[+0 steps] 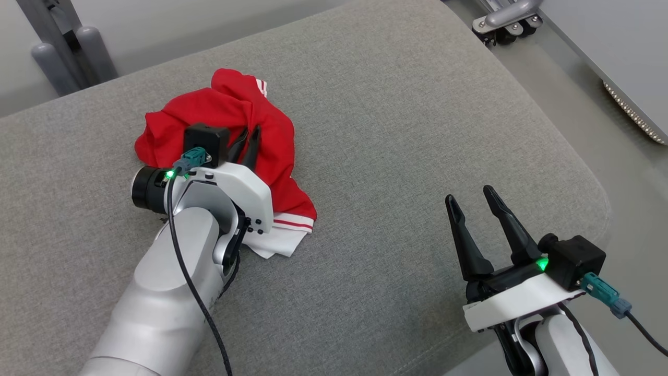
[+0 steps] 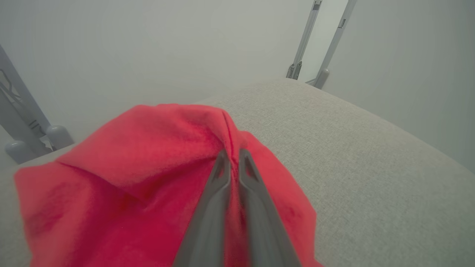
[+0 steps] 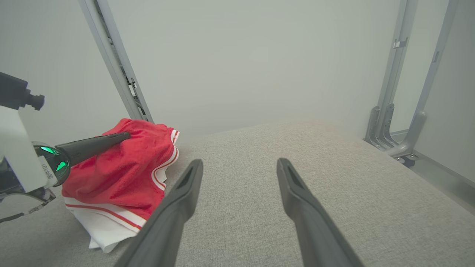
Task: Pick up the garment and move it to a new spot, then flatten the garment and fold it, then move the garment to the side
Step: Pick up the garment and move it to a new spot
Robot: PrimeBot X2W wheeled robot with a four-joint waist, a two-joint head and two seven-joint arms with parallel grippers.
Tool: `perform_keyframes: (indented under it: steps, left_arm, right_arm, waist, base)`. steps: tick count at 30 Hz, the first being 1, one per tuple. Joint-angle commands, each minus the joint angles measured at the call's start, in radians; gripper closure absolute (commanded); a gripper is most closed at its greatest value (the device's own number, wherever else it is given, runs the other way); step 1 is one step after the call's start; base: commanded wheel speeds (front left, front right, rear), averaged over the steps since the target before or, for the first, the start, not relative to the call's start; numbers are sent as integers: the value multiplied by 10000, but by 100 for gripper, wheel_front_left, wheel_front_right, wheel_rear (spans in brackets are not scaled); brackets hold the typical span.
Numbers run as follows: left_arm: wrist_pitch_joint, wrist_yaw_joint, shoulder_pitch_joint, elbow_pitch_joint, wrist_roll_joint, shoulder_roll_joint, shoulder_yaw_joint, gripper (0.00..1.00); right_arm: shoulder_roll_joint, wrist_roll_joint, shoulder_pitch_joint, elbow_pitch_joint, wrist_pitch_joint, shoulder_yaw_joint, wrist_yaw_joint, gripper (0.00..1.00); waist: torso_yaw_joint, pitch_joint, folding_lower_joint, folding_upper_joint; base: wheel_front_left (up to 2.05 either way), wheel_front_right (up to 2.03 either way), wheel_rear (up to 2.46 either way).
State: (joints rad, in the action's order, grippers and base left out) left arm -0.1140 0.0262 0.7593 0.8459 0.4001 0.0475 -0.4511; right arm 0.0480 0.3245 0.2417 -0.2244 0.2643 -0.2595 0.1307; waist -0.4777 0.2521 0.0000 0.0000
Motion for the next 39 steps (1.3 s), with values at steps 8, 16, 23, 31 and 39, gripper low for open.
perform_keyframes:
  steps: [8,16,23,31,39]
  left_arm:
    - [-1143,-159,336,-61,1125,55,-706,0]
    - [-1493,260,-651,-1385,1496,56,-514,0]
    - [-1519,937,-2640,-3707,854,226,193,0]
    - [-1523,1552,-5043,-5938,-94,423,1364,0]
    - [-1511,1513,-6943,-7145,-911,507,2133,0]
  right_arm:
    - [48,-137,-118,30,3,-41,1,0]
    - [46,-430,-371,-31,3,-47,1,0]
    - [51,-417,-650,77,3,-135,1,0]
    - [58,-632,-954,68,3,-56,1,0]
    - [59,-906,-1327,64,3,148,1,0]
  waist:
    - [629,-471,0,0]
    - [1844,-1148,0,0]
    - [3254,-1675,0,0]
    - [4252,-2246,0,0]
    - [4455,-2668,0,0]
  base:
    - [0,0,0]
    - [0,0,0]
    - [0,0,0]
    - [0,0,0]
    - [0,0,0]
